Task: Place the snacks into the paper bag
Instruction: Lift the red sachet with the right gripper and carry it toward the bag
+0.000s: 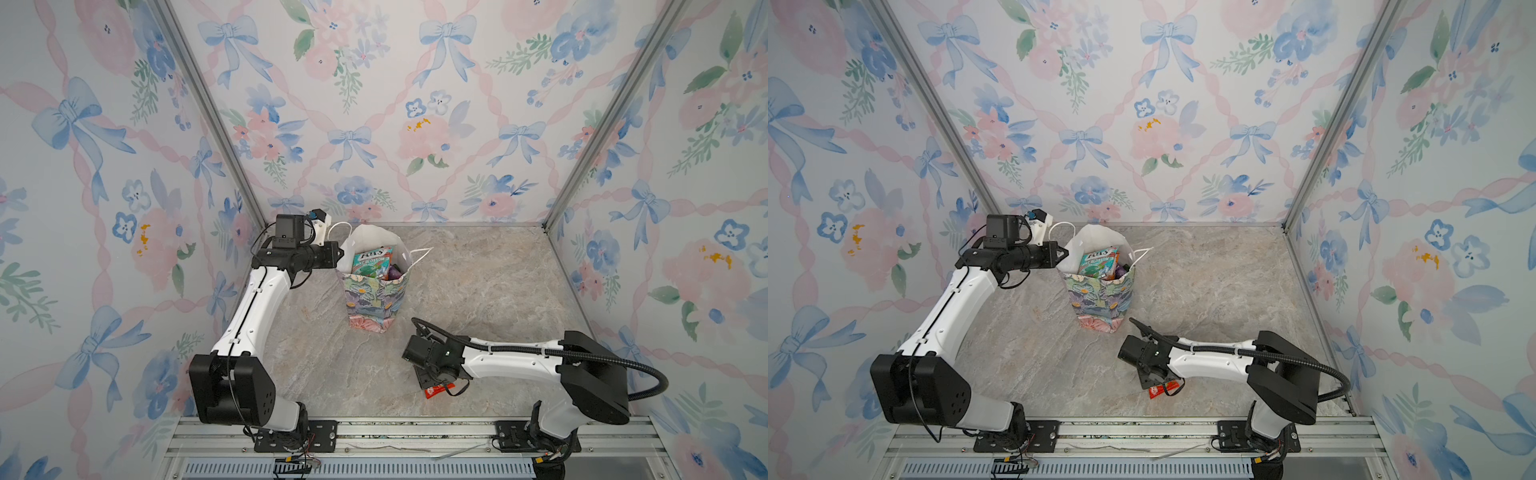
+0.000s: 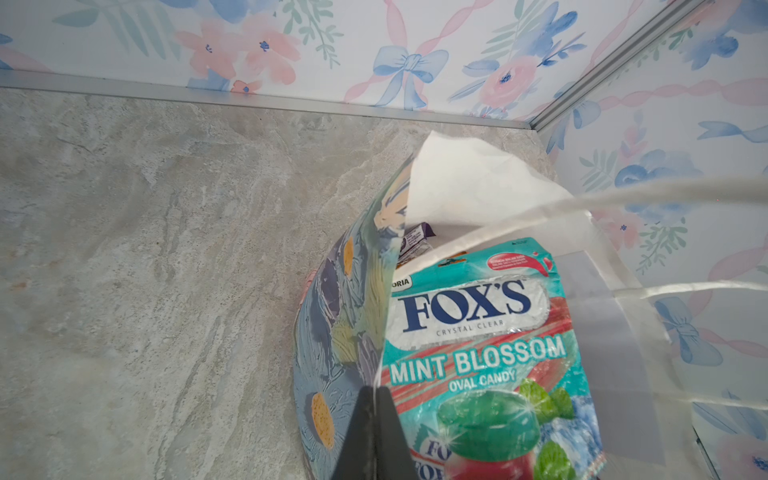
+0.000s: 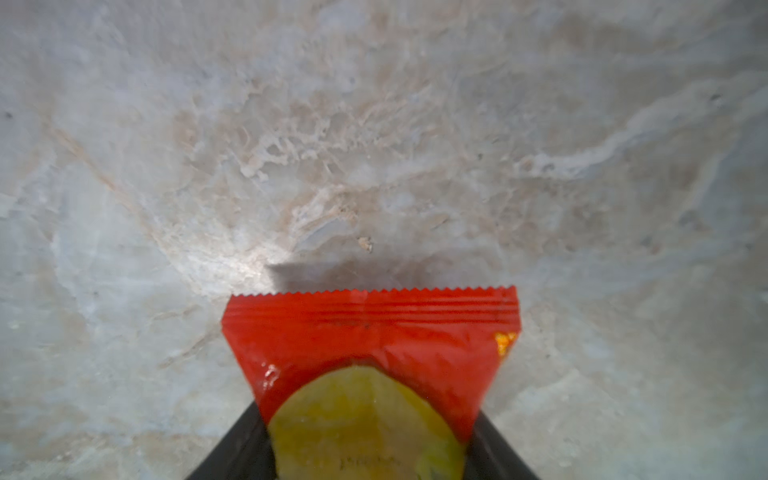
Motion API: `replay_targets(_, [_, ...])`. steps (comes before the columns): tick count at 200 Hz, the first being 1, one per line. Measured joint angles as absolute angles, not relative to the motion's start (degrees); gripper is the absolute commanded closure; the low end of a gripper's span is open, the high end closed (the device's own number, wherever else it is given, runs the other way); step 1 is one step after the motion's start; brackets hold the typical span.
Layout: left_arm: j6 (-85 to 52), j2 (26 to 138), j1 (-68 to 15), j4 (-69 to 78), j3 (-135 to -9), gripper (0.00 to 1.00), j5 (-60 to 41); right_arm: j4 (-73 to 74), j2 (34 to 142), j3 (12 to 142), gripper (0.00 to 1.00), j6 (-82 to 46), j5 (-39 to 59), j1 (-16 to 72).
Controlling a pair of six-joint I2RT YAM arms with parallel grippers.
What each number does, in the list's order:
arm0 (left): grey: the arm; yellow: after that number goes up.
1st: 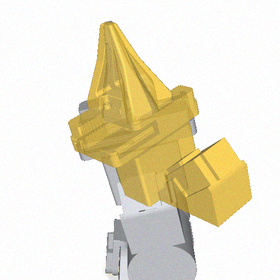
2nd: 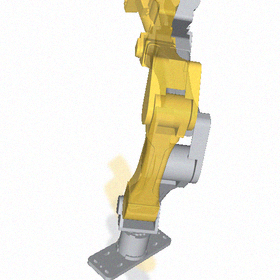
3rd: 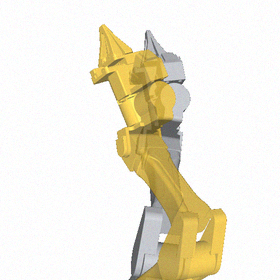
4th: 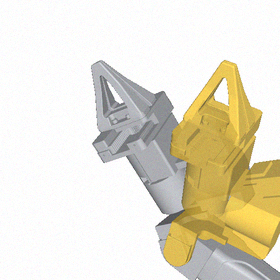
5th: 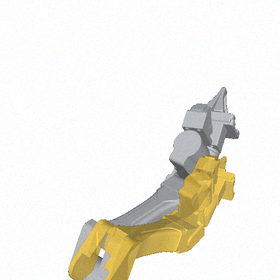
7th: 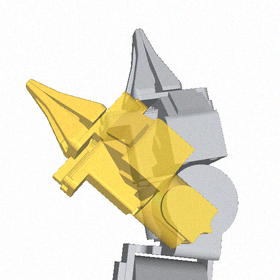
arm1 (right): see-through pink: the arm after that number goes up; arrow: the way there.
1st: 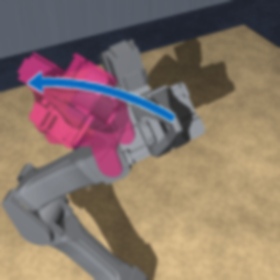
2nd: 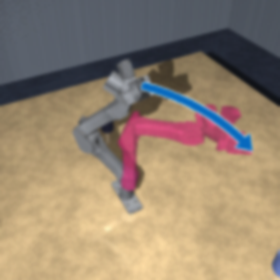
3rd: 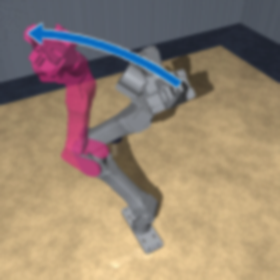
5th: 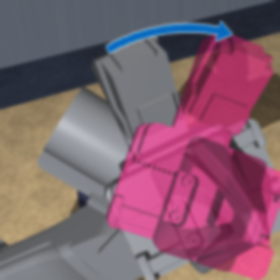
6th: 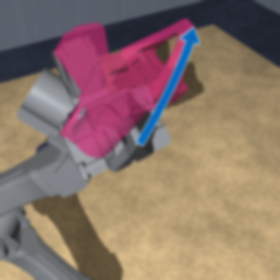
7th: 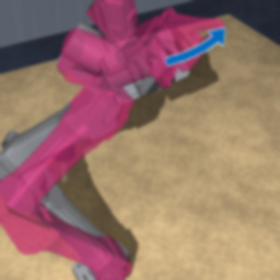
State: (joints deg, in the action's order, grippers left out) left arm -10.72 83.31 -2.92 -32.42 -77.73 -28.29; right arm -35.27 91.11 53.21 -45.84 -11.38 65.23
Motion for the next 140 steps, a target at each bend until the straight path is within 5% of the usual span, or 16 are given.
replay_targets(140, [-10.7,83.2,-2.9,-32.4,-77.7,1.00,-28.3,-44.5,77.9,67.8,0.46,-30.6,-11.8,44.2])
